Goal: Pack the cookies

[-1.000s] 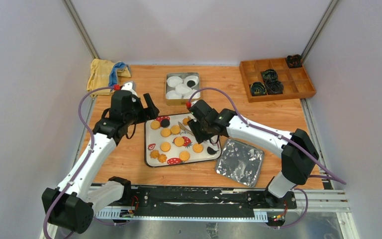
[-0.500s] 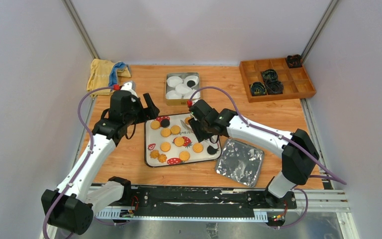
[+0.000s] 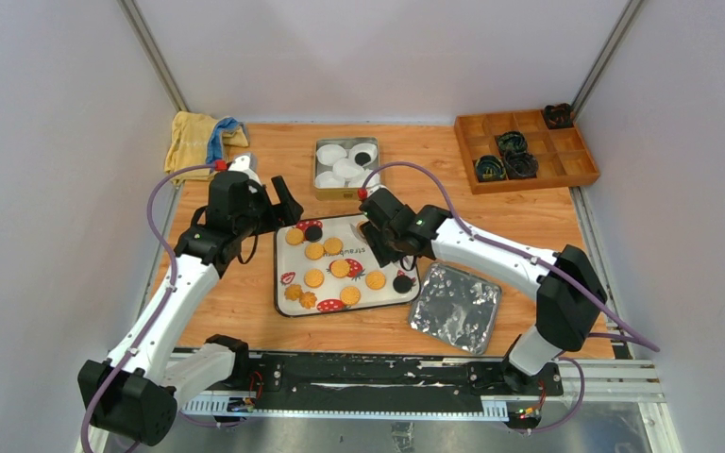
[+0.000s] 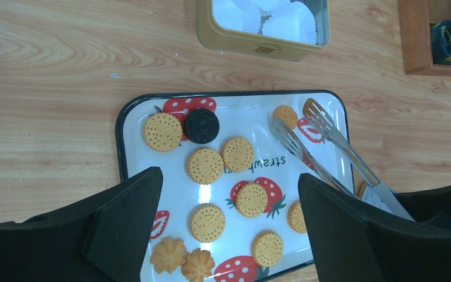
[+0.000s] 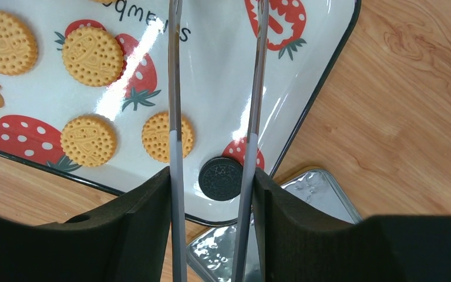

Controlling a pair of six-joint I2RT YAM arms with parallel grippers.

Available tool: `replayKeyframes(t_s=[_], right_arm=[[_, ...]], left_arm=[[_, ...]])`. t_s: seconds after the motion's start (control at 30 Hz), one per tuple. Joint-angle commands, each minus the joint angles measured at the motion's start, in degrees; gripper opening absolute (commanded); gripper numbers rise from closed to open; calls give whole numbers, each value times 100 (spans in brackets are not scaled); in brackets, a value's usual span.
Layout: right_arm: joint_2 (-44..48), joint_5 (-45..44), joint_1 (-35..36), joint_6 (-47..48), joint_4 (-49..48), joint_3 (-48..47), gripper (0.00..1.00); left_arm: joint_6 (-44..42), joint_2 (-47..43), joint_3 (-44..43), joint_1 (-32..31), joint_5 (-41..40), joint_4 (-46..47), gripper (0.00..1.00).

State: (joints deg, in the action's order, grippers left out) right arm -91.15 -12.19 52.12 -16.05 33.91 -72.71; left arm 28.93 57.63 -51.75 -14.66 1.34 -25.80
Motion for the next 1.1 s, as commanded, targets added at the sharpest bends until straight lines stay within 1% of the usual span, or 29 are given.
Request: replayKeyframes(t_s=[0.0,0.17,0.27,0.3,0.37,0.43,0.47,0.57,0.67,0.83,0.97,1.07], right_arm=[[-121,-53,35,-42,167,-98,53],[-243,91,32,-201,-41,145,52],[-318,178,27,-251,-124,154,48],[-323,207,29,-269,-137,138,45],[-303,280,27,-282,-148,90,34],[-241,346,29,-298,-153,49,27],[-197,377,36,-310,-141,30,24],[-67,371,29,-329,-94,-29,20],[76,290,30,-254,-55,-167,19],[94,92,21,1,9,-734,19],[-219,-56,-79,276,1,-1503,19],[-669,-82,-272,460,0,-2197,19]], left_arm=[[-1,-88,32,-2,70,64,92],[-1,-105,59,-2,60,75,92],[-10,-85,59,-2,67,67,92],[-14,-93,59,-2,68,67,92],[-14,-114,59,-2,47,46,92],[-19,-128,59,-2,33,42,92],[-26,-135,52,-2,26,36,92],[-20,-125,37,-2,48,40,92],[-3,-99,18,-2,80,56,92],[1,-23,-64,-2,79,99,92],[-26,95,-187,-2,24,74,92],[-28,189,-228,-2,15,104,92]])
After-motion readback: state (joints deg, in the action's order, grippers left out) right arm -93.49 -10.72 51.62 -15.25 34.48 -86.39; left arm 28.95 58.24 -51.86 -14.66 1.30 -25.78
